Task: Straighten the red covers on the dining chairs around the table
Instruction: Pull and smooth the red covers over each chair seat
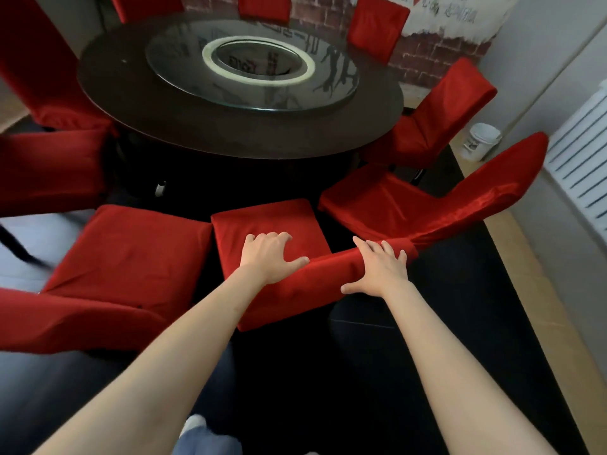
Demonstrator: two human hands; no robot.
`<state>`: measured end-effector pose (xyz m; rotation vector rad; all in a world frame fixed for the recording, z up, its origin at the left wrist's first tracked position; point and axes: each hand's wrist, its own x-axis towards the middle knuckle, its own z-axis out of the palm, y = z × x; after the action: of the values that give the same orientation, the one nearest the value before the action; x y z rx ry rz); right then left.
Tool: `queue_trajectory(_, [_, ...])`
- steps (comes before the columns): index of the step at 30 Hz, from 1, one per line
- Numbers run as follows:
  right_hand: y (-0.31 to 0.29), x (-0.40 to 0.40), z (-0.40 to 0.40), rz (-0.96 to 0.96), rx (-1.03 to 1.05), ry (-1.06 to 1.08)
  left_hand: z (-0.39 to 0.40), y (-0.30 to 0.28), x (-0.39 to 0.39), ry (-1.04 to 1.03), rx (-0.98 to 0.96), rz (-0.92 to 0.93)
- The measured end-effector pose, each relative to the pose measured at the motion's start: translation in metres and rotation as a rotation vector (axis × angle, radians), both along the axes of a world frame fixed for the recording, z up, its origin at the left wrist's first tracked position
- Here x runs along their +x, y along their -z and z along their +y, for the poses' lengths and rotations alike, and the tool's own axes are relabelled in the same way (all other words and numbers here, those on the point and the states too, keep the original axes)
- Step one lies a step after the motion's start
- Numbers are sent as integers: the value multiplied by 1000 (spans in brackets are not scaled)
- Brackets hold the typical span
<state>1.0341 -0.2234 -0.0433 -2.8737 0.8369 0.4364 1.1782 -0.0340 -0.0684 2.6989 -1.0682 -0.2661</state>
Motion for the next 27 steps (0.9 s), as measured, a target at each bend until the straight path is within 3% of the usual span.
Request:
queue_trajectory(18, [41,18,-76,180,92,-210,-30,46,-31,-240,116,89])
queue_trajectory(27, [59,33,-111,211,127,-395,-49,62,-42,-395,187,47])
